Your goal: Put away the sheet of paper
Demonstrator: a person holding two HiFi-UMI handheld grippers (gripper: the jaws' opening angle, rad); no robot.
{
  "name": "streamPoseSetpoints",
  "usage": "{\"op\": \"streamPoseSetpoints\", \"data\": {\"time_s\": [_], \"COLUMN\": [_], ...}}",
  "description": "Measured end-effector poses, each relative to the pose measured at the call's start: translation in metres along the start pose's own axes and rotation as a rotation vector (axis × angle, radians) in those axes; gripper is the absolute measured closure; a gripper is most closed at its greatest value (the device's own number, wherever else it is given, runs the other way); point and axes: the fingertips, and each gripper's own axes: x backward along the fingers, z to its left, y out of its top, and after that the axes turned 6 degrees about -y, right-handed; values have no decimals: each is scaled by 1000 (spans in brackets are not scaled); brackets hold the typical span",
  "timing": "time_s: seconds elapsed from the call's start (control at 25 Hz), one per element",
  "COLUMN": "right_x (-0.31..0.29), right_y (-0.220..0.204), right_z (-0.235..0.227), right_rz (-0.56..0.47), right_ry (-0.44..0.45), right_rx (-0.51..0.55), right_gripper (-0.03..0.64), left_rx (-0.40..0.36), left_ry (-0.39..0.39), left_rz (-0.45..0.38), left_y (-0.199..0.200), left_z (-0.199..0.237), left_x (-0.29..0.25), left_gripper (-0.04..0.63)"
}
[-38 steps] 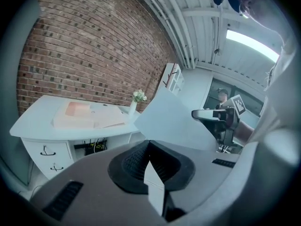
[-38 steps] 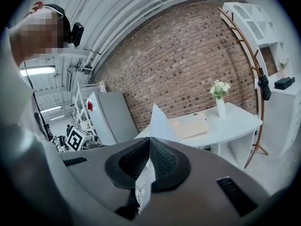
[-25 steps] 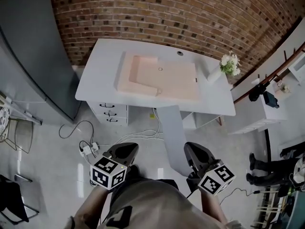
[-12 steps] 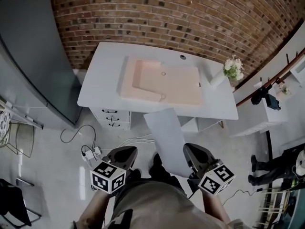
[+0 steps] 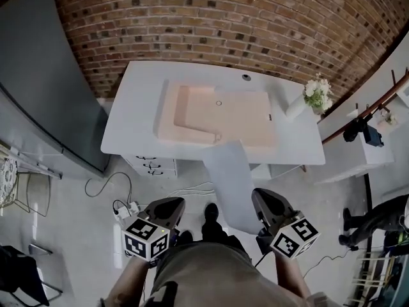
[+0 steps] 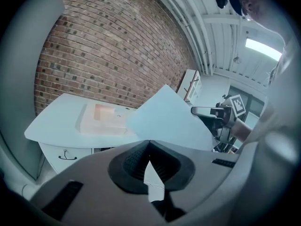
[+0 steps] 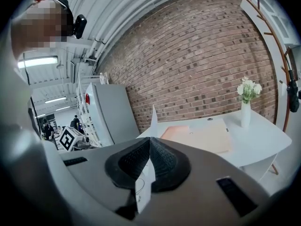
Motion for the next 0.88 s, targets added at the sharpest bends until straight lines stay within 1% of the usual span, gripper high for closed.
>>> {"op": "streamPoseSetpoints", "data": {"time_s": [0.52, 0.88], "right_x": [-42, -75], "right_y": [45, 76], "right_z": [-87, -135], "right_rz": [-15, -27], "right_ry": [-20, 21], "right_rx": [-16, -19], "right_gripper": [594, 594], "left_rx": [23, 34], "left_ry": [45, 117], "left_rz": [30, 28], "left_y": [36, 63], "left_z": [19, 31], "left_x": [-57, -87], "left_gripper": [581, 581]}}
